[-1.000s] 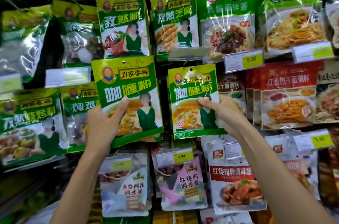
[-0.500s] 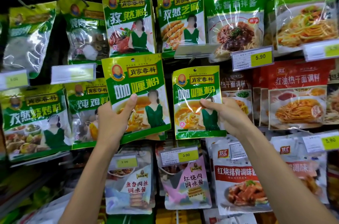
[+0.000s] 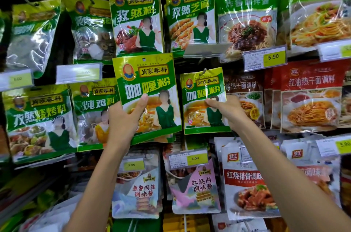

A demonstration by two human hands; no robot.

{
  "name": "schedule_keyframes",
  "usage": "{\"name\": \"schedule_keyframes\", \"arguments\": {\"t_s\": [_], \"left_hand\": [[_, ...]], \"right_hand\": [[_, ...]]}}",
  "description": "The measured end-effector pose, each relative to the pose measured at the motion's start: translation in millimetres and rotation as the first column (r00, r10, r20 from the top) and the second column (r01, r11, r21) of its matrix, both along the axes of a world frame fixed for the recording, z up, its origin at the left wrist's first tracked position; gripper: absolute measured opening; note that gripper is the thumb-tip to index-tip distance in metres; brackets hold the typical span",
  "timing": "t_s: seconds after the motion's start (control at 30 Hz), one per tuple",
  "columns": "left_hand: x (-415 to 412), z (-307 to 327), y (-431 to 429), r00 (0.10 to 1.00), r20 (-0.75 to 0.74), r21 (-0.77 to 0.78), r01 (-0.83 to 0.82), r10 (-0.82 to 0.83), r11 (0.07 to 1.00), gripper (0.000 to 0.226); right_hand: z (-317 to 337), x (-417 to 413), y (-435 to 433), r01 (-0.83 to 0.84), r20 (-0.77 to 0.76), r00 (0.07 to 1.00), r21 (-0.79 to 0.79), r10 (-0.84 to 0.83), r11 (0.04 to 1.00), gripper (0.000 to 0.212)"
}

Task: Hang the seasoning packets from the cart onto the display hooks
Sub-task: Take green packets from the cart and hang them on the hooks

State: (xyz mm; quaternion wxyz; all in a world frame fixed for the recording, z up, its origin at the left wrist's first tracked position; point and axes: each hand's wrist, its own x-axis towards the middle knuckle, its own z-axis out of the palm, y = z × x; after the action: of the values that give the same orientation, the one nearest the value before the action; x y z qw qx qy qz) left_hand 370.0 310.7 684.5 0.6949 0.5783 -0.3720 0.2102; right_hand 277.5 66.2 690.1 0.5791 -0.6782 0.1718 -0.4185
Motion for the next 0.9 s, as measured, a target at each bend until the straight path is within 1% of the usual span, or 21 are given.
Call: {"name": "schedule_keyframes", "arguments": {"t_s": [0.07, 0.1, 0.13, 0.2, 0.27, 0.3, 0.37, 0.43, 0.47, 0.5, 0.53, 0.57, 0.6, 0.63, 0.67, 0.7, 0.77, 0.8, 0.83, 0.87, 0.9], "left_hand": [[-0.3, -1.3, -2.5, 1.0, 0.007, 0.004, 0.026, -0.026, 1.0, 0.021], [-0.2, -2.3, -3.9, 0.999, 0.014, -0.002, 0.035, -0.035, 0.999, 0.022], [0.6, -3.5, -5.2, 0.999, 0.023, -0.009, 0.042, -0.042, 0.999, 0.033], [-0.4, -4.7, -6.5, 0.998, 0.032, 0.012, 0.062, -0.062, 0.998, 0.036], [-1.8, -6.3, -7.3, 0.996, 0.015, 0.023, 0.082, -0.082, 0.996, 0.029], [-1.7, -7.7, -7.7, 0.997, 0.002, 0.027, 0.083, -0.083, 0.996, 0.025], [-2.8, -11.0, -8.7, 0.994, -0.036, 0.025, 0.105, -0.104, 0.994, 0.023], [-4.3, -14.8, -10.9, 0.985, -0.073, 0.023, 0.156, -0.154, 0.988, 0.025], [-6.2, -16.3, -12.6, 0.982, -0.075, 0.027, 0.176, -0.173, 0.984, 0.027], [-8.6, -17.6, -15.2, 0.977, -0.083, 0.032, 0.2, -0.197, 0.979, 0.029], [-11.5, -18.8, -18.1, 0.97, -0.095, 0.036, 0.229, -0.225, 0.973, 0.031], [-15.1, -19.8, -21.8, 0.961, -0.111, 0.039, 0.257, -0.252, 0.966, 0.033], [-19.5, -20.7, -26.3, 0.955, -0.124, 0.047, 0.275, -0.268, 0.96, 0.037], [-24.6, -21.6, -30.9, 0.952, -0.132, 0.061, 0.287, -0.277, 0.956, 0.042], [-30.0, -22.5, -35.9, 0.951, -0.137, 0.081, 0.288, -0.276, 0.954, 0.049], [-35.8, -22.9, -40.2, 0.951, -0.142, 0.104, 0.291, -0.276, 0.951, 0.055], [-45.6, -22.6, -47.3, 0.949, -0.144, 0.138, 0.299, -0.279, 0.944, 0.056], [-48.8, -21.6, -48.9, 0.952, -0.147, 0.166, 0.29, -0.267, 0.943, 0.056], [-49.9, -20.4, -48.8, 0.962, -0.142, 0.207, 0.259, -0.233, 0.943, 0.057], [-49.6, -18.7, -47.0, 0.981, -0.097, 0.254, 0.186, -0.166, 0.949, 0.056], [-47.2, -16.2, -44.1, 0.998, -0.001, 0.271, 0.06, -0.062, 0.961, 0.046]], "right_hand": [[0.5, 9.2, -1.4, 0.085, -0.037, 0.995, -0.059, -0.087, 0.995, 0.054], [-0.1, 12.3, -2.2, 0.116, -0.05, 0.992, -0.08, -0.12, 0.99, 0.058], [-0.8, 14.3, -3.1, 0.133, -0.05, 0.989, -0.099, -0.138, 0.986, 0.058], [-3.5, 14.0, -3.9, 0.144, -0.025, 0.989, -0.139, -0.149, 0.98, 0.047], [-9.0, 7.9, -1.7, 0.188, -0.006, 0.981, -0.189, -0.193, 0.964, 0.04], [-12.4, 3.6, -0.3, 0.243, 0.014, 0.969, -0.219, -0.246, 0.945, 0.04], [-20.0, -6.5, 4.9, 0.394, 0.125, 0.919, -0.251, -0.374, 0.884, 0.038], [-25.2, -18.8, 15.9, 0.49, 0.286, 0.859, -0.224, -0.424, 0.842, 0.027], [-26.0, -24.2, 21.6, 0.504, 0.335, 0.843, -0.217, -0.422, 0.836, 0.02], [-25.7, -28.6, 27.1, 0.48, 0.353, 0.851, -0.221, -0.389, 0.849, 0.015], [-24.1, -31.4, 32.1, 0.405, 0.351, 0.882, -0.222, -0.315, 0.887, 0.013], [-20.5, -33.4, 38.5, 0.269, 0.335, 0.923, -0.209, -0.19, 0.94, 0.015], [-15.9, -35.1, 45.5, 0.093, 0.314, 0.949, -0.184, -0.031, 0.979, 0.019], [-11.8, -36.3, 50.9, -0.061, 0.293, 0.95, -0.165, 0.108, 0.984, 0.022], [-8.6, -36.2, 55.6, -0.154, 0.264, 0.945, -0.164, 0.193, 0.974, 0.026], [-6.7, -35.2, 58.9, -0.192, 0.235, 0.944, -0.17, 0.229, 0.966, 0.033], [-5.5, -34.2, 62.5, -0.218, 0.224, 0.943, -0.153, 0.248, 0.964, 0.05], [-6.7, -34.1, 62.1, -0.219, 0.229, 0.941, -0.144, 0.248, 0.965, 0.052], [-8.5, -34.0, 59.1, -0.214, 0.238, 0.94, -0.142, 0.243, 0.966, 0.049], [-10.1, -34.5, 55.4, -0.21, 0.247, 0.939, -0.133, 0.238, 0.969, 0.045], [-11.3, -35.5, 51.6, -0.202, 0.248, 0.942, -0.12, 0.227, 0.972, 0.042]]}}
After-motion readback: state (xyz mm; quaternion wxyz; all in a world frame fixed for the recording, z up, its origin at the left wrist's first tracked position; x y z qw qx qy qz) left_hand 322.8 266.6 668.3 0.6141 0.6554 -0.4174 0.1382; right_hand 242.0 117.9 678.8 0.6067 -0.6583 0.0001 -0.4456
